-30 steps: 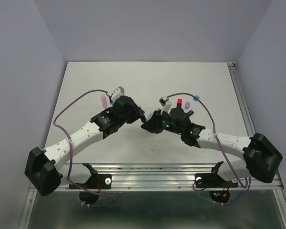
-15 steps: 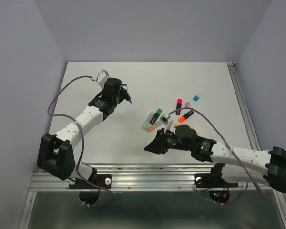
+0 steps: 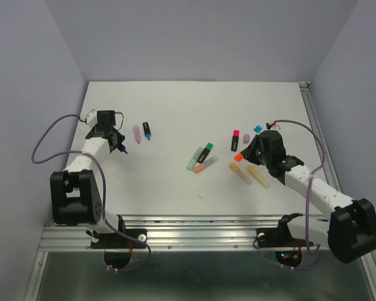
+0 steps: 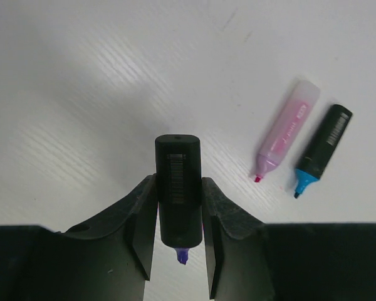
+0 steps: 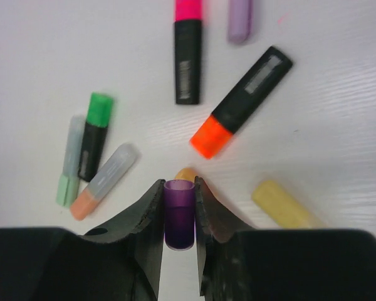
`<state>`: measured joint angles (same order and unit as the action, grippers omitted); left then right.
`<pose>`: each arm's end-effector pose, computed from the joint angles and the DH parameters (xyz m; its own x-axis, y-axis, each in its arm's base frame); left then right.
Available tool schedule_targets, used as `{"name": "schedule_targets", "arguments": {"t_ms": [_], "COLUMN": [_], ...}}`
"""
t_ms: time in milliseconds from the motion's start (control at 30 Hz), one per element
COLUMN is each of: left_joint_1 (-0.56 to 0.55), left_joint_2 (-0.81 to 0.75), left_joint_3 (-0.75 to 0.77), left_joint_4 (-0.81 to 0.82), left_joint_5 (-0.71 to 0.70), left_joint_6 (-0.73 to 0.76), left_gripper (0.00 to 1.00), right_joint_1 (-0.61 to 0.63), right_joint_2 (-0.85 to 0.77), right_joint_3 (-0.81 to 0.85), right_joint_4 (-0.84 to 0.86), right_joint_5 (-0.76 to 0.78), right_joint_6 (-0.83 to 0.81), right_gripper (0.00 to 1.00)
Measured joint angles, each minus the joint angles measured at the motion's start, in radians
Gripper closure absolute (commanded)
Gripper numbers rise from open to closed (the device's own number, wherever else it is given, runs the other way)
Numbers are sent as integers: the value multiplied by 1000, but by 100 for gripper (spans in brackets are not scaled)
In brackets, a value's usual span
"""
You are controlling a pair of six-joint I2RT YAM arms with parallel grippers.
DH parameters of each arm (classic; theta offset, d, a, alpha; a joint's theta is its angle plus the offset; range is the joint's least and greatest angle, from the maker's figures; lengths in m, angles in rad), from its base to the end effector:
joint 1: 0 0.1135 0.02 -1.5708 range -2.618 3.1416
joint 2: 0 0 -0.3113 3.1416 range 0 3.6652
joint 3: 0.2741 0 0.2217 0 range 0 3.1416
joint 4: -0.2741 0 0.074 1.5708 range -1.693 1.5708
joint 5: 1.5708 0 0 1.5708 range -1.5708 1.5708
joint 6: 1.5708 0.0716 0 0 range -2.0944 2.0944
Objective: Open the pen caps
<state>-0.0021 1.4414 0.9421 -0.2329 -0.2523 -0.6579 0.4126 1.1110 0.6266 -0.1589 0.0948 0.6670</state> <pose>0.3026 0.0172 0.2769 -0.4167 -0.5912 -0.6905 -0.5540 0.7674 -0.3227 0.1996 0.0800 0.2590 -0.6358 0.3940 -0.6638 0.0808 0.8892 0.4504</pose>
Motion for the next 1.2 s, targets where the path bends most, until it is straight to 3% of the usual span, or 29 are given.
{"name": "schedule_targets", "arguments": {"t_ms": [167, 400, 533, 700, 767, 867, 900, 1067, 1133, 1167, 1200], "left_joint_1": [56, 55, 55, 55, 55, 55, 55, 54, 48, 46, 42], "left_joint_2": [109, 291, 322, 333, 333, 333, 333, 284, 249, 216, 197], "left_joint_3": [16, 117, 125, 141, 141, 140, 139, 116, 104, 98, 96], "left_joint_4": [-7, -13, -14, -15, -18, -19, -19, -22, -27, -31, -35], "left_joint_5": [21, 46, 61, 90, 102, 117, 122, 149, 158, 163, 165], "left_joint_6": [42, 77, 85, 103, 108, 110, 121, 112, 110, 106, 101], "left_gripper": [100, 100, 96, 62, 55, 34, 33, 23, 16, 6, 5], "right_joint_1": [-163, -270, -300, -307, -308, -309, -309, -309, -309, -309, -309], "right_joint_2": [211, 489, 563, 627, 663, 702, 715, 744, 743, 743, 743], "right_joint_3": [122, 303, 361, 424, 452, 480, 491, 527, 530, 530, 530], "right_joint_4": [-23, -39, -39, -41, -39, -45, -51, -74, -81, -82, -89], "right_joint_5": [41, 110, 117, 124, 127, 134, 134, 134, 135, 134, 134], "right_joint_6": [-45, -100, -130, -157, -165, -177, -181, -183, -181, -181, -181], "right_gripper": [99, 98, 95, 90, 88, 87, 86, 57, 50, 45, 41]}}
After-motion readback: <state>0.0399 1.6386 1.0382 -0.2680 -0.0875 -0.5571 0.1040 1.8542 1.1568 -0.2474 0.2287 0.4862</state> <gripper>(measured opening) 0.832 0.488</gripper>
